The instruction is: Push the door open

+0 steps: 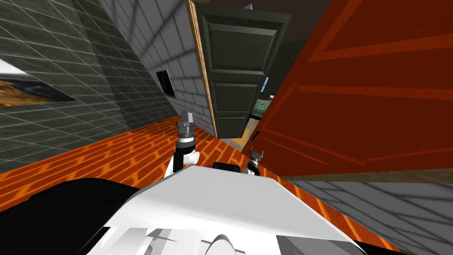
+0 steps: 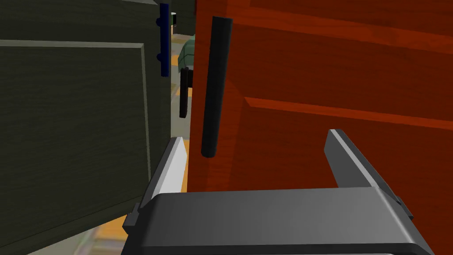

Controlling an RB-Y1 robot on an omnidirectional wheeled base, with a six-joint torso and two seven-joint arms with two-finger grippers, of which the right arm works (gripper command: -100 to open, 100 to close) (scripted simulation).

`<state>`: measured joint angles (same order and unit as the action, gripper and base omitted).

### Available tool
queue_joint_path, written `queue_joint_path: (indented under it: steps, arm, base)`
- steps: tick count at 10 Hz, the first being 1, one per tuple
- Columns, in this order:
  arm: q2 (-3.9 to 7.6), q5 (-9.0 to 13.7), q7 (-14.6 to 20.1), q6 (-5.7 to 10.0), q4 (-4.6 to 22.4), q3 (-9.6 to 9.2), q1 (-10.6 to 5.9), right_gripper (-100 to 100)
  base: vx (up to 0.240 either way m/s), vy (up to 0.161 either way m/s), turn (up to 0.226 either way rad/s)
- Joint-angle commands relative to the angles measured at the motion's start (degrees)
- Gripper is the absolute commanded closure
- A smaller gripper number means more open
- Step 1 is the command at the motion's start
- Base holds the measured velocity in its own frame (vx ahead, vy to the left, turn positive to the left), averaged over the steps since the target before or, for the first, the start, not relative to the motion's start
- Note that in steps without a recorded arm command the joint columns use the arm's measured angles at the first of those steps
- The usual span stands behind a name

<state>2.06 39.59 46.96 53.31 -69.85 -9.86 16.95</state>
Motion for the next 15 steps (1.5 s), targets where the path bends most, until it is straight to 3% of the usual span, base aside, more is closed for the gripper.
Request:
queue_joint_path:
  steps: [1,7,8,9,11,13,15]
  arm:
    - [-0.43,1.22,1.7,0.5,1.66,-0.24,-0.3,-100]
    - [-3.31,6.13,8.02,2.33,8.38,-1.27,-1.51,-100]
    - [-3.09,5.66,7.39,2.28,7.91,-1.24,-1.42,-100]
    - [-1.47,5.84,7.84,2.33,8.35,-1.02,-1.66,-100]
    - [-0.31,5.99,8.17,2.33,8.79,-0.72,-1.93,-100]
    - [-0.11,6.15,8.54,2.33,9.29,-0.39,-2.22,-100]
    - [-0.87,6.29,8.87,2.33,9.73,-0.1,-2.47,-100]
  base:
    - [0.129,-0.082,0.127]
    - [0.122,-0.083,0.13]
    - [0.059,-0.044,0.02]
    - [0.107,-0.061,0.008]
    - [0.172,-0.101,0.027]
    - [0.202,-0.088,0.024]
    - [0.156,-0.1,0.018]
